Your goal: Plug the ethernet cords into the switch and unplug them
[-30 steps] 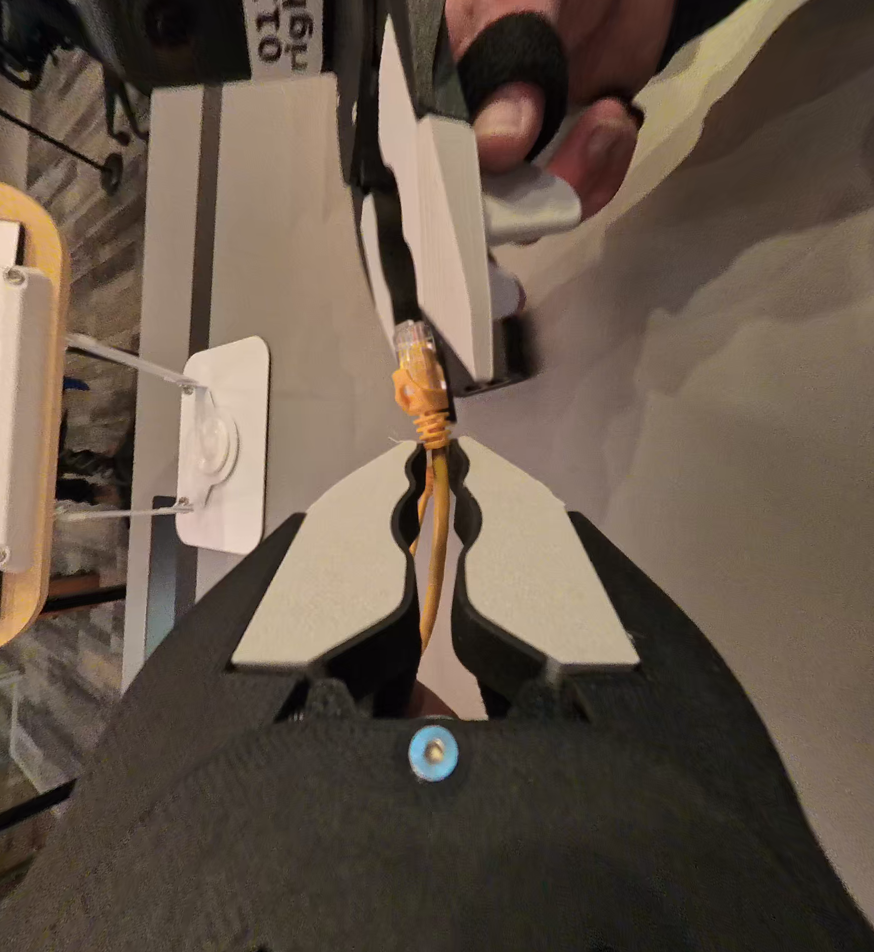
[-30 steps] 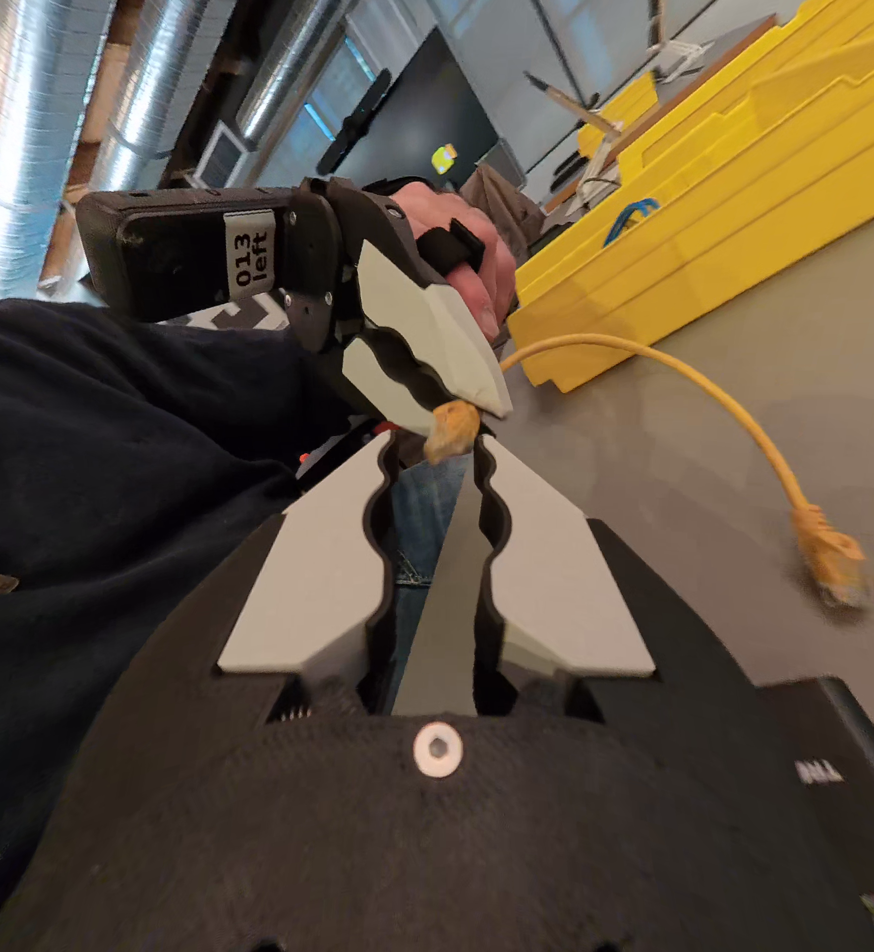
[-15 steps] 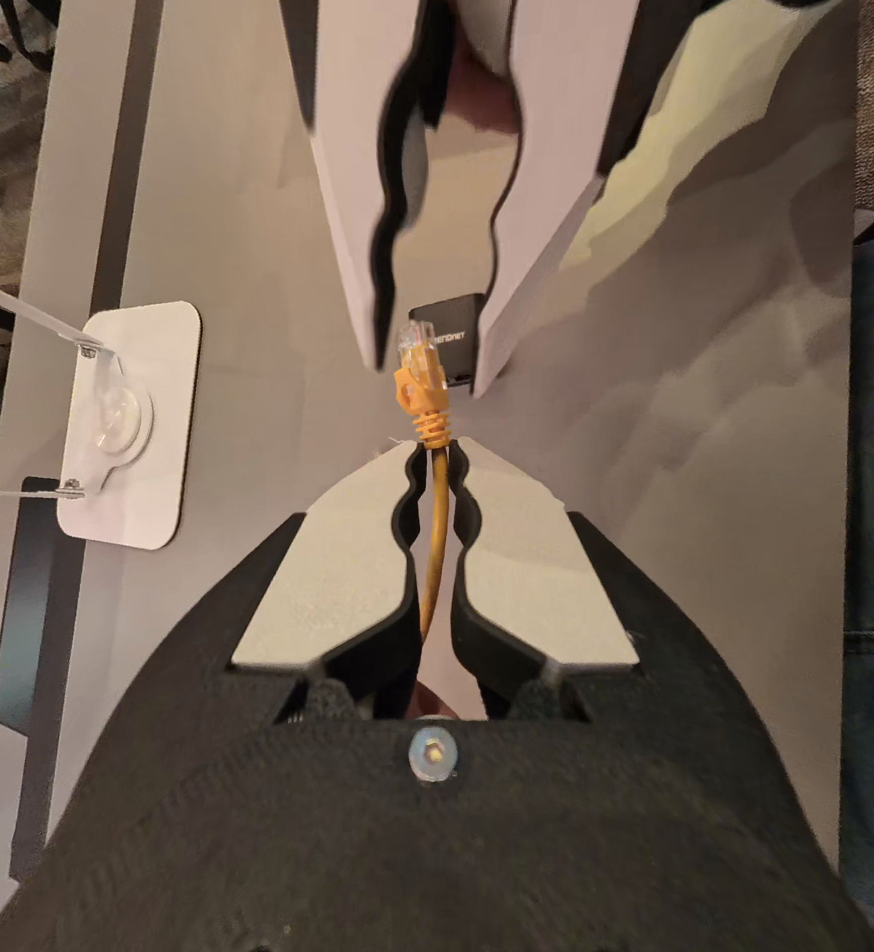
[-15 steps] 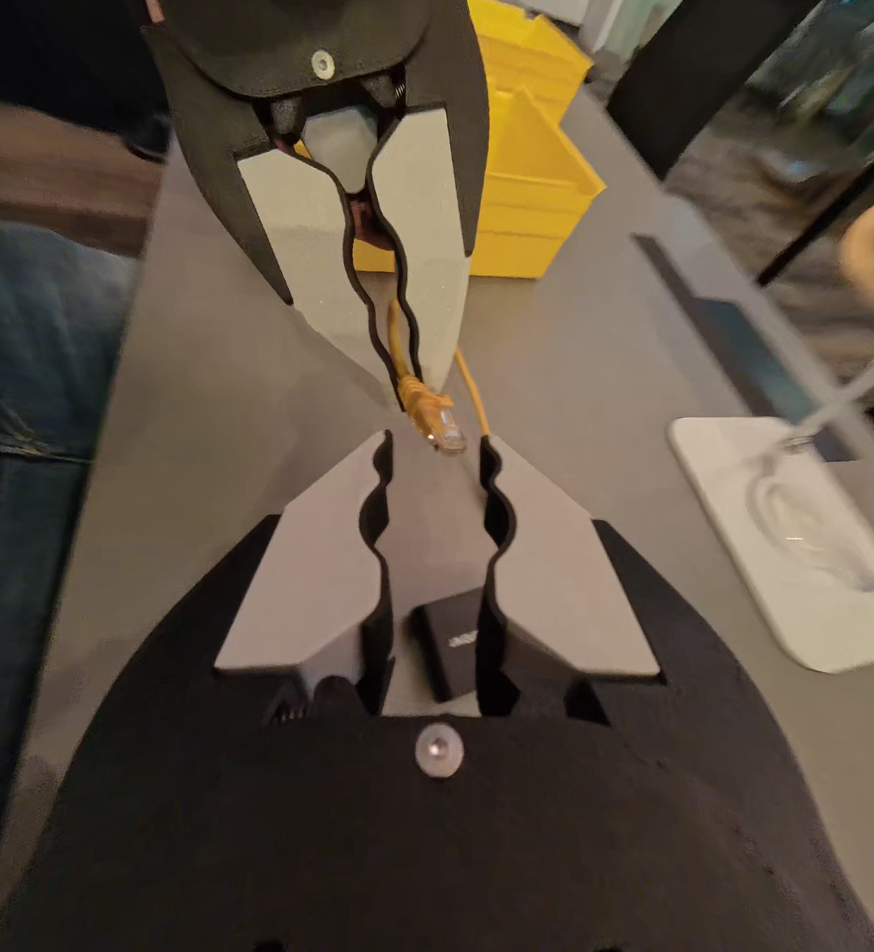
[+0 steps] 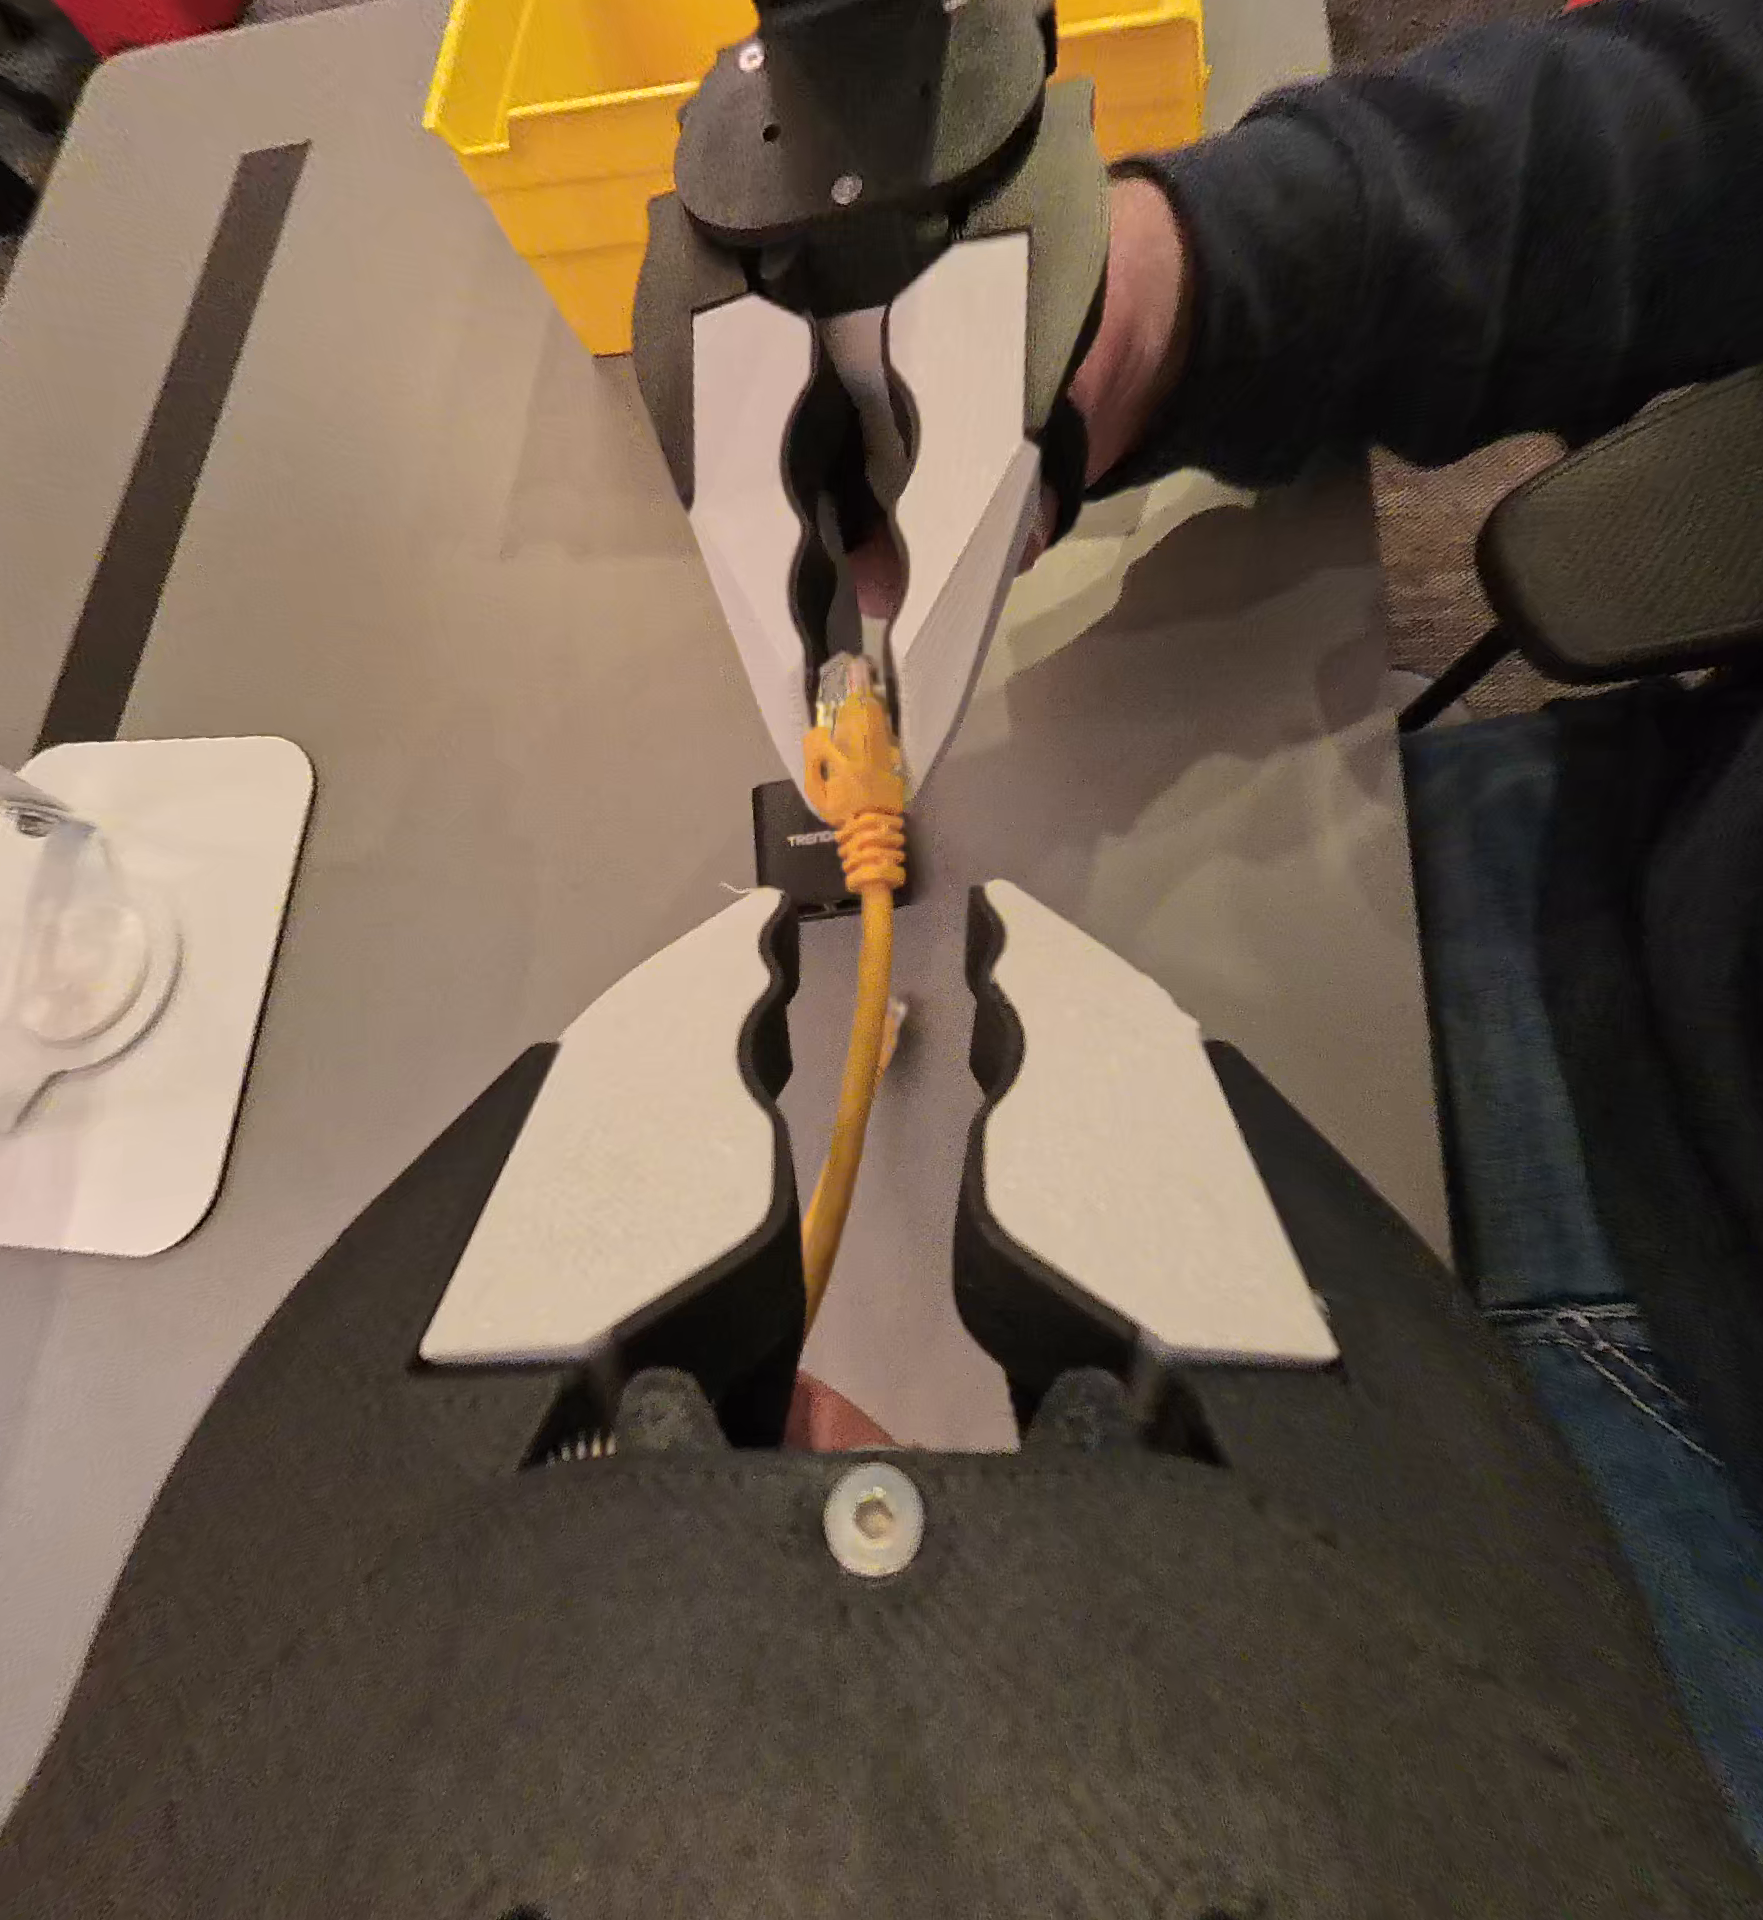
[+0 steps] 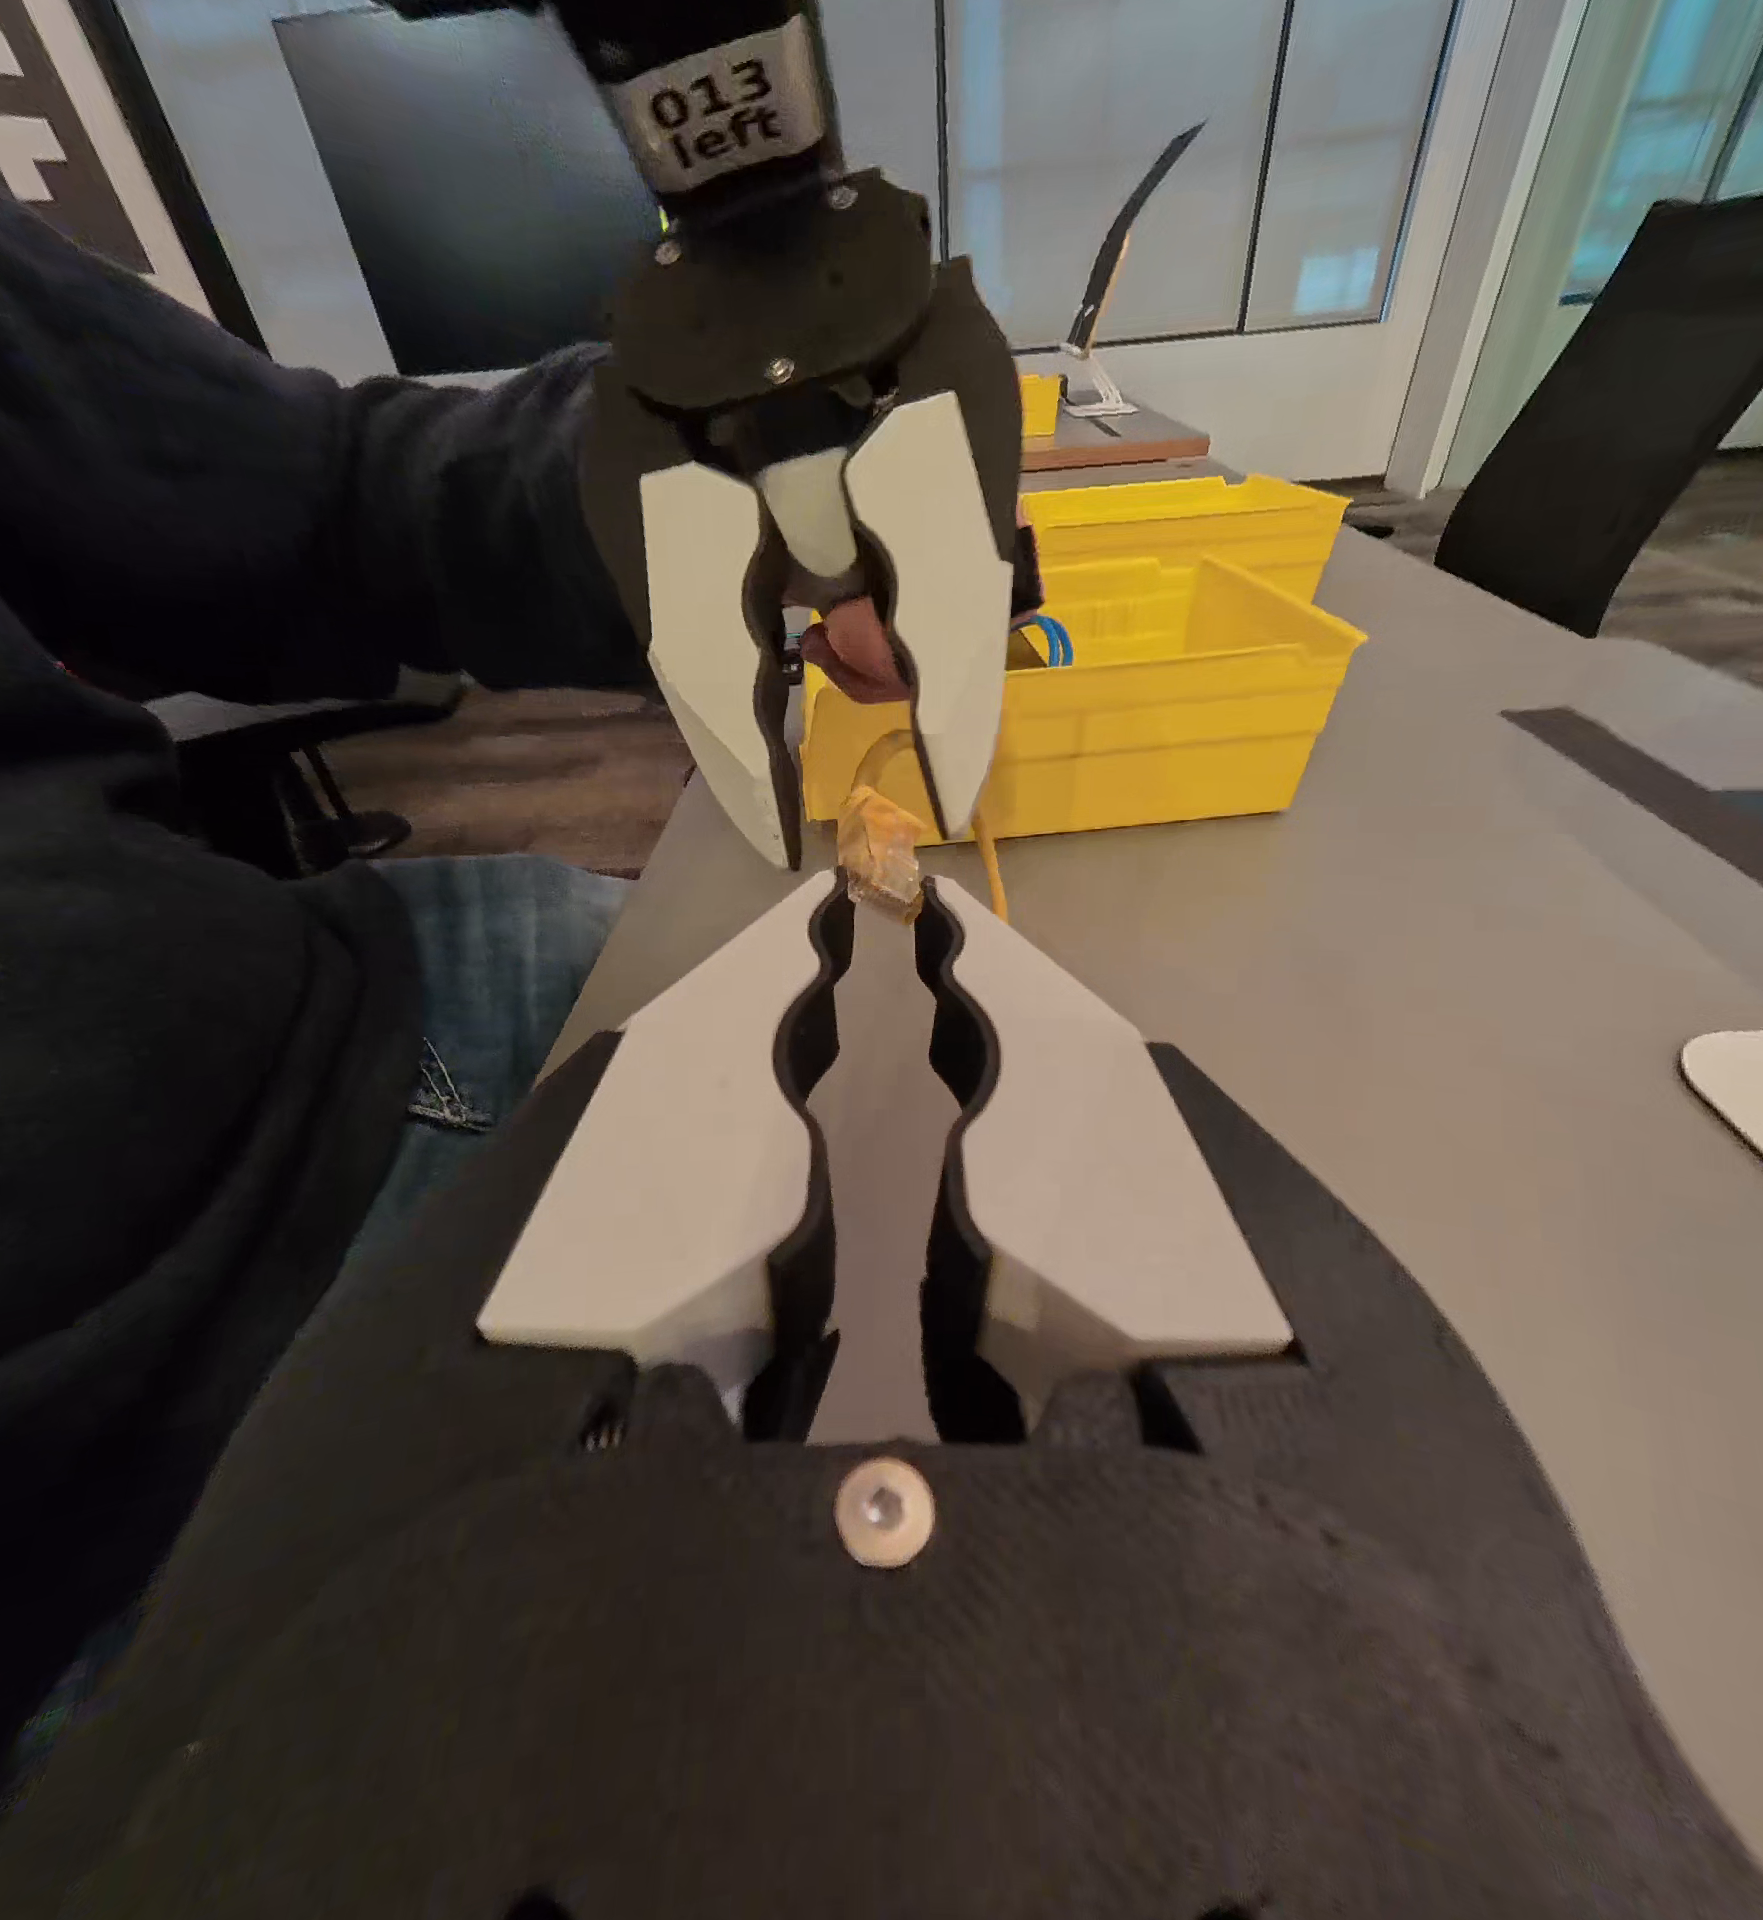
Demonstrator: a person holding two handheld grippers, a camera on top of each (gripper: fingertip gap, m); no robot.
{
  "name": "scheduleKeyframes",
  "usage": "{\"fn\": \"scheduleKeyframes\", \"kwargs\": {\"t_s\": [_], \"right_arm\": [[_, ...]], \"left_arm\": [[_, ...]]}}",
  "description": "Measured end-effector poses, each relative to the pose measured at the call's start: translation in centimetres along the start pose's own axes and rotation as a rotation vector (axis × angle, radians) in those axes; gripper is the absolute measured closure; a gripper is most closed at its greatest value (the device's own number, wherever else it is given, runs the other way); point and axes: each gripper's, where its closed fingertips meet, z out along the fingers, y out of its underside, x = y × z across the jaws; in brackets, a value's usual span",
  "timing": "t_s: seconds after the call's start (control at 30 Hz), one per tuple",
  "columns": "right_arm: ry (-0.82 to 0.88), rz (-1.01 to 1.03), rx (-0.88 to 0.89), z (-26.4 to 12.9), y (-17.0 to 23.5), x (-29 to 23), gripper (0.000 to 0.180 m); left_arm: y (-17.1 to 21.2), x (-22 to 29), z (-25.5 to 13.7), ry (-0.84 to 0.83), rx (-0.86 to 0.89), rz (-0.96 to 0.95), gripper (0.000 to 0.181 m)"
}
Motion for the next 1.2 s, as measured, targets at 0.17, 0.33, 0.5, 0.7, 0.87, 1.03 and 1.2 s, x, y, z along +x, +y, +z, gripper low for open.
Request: {"fn": "scheduleKeyframes", "kwargs": {"t_s": [0.17,0.33,0.5,0.7,0.87,1.03,1.2], "right_arm": [[0.005,-0.121,-0.017,0.2,0.0,-0.4,0.169],[-0.002,-0.212,-0.023,0.6,-0.3,-1.1,0.169],[0.021,-0.203,0.078,-0.3,-1.5,-0.8,0.169],[0.058,-0.155,0.207,-1.5,-1.9,-0.3,0.173],[0.097,-0.207,0.197,-1.2,-1.8,-0.3,0.180],[0.096,-0.170,0.176,-0.8,-1.3,0.1,0.180],[0.092,-0.095,0.072,-0.2,0.3,0.3,0.180]], "left_arm": [[-2.1,0.0,-1.3,0.211,0.071,-0.109,0.138],[-3.6,-0.3,-1.4,0.341,0.028,-0.122,0.134],[-1.9,0.9,0.4,0.359,-0.011,-0.107,0.134],[-3.8,-0.7,-0.1,0.145,0.334,-0.233,0.158],[-3.6,-0.7,0.1,0.062,0.453,-0.350,0.159],[-2.2,-1.1,0.5,0.002,0.475,-0.395,0.172],[-1.0,-1.3,1.3,-0.151,0.434,-0.300,0.173]]}}
